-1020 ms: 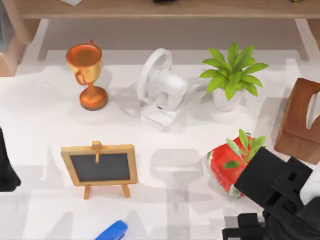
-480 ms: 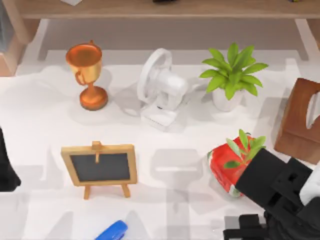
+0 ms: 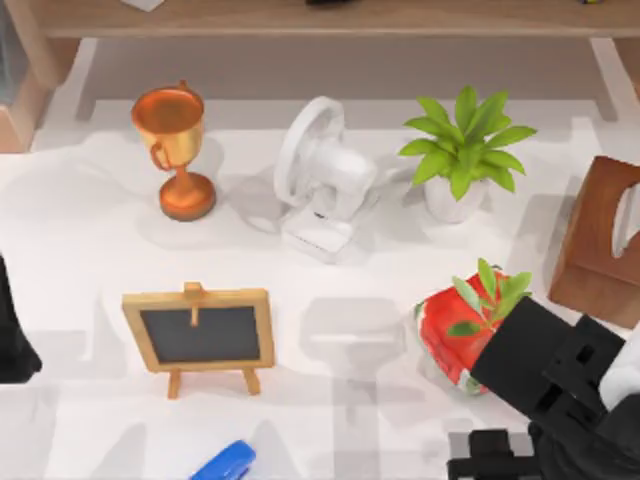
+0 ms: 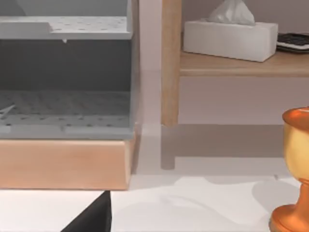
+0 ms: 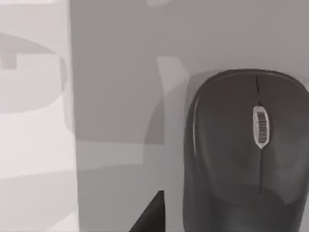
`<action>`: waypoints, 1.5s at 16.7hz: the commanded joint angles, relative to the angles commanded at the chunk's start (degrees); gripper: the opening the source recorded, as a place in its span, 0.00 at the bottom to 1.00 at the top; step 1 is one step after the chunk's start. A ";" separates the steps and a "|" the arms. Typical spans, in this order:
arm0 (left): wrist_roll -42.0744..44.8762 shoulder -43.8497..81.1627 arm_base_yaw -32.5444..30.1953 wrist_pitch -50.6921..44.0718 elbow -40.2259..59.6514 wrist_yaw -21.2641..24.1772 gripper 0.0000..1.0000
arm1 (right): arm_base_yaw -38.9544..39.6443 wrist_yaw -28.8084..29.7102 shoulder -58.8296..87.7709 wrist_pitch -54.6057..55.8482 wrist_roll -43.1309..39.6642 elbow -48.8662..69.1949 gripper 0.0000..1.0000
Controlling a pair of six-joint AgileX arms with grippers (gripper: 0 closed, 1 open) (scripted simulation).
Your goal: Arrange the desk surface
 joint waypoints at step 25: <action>0.00 0.00 0.00 0.00 0.00 0.00 1.00 | -44.63 -9.13 -6.32 47.64 -39.57 0.43 1.00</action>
